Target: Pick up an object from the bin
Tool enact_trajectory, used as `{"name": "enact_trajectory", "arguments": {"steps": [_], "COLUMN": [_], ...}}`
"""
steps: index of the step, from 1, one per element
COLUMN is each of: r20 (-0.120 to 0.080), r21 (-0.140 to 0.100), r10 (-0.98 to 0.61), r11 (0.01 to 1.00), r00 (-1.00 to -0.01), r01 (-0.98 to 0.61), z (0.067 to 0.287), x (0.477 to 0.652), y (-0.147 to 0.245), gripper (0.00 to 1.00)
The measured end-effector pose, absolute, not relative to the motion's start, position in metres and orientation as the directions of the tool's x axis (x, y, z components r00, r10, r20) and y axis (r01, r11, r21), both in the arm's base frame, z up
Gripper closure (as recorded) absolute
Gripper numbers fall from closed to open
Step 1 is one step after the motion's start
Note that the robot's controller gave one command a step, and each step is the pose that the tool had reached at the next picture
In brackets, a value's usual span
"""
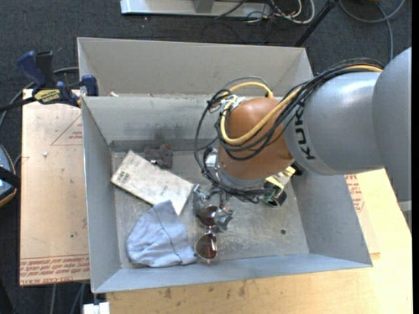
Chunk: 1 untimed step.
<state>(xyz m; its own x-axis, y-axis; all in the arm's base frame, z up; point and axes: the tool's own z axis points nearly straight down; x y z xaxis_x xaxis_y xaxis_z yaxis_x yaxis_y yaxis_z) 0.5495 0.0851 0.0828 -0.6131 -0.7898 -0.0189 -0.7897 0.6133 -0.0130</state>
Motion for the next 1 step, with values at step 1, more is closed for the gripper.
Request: {"name": "enact_trajectory", "arguments": {"steps": [1], "r20": [-0.007], "r21": [-0.002], "r10": [-0.790], "r11": [0.613], "r00": [-0.613], "r01": [-0.790], "z": [0.0979], "x": [0.5467], "y": [0.0852], "gripper": [1.00]}}
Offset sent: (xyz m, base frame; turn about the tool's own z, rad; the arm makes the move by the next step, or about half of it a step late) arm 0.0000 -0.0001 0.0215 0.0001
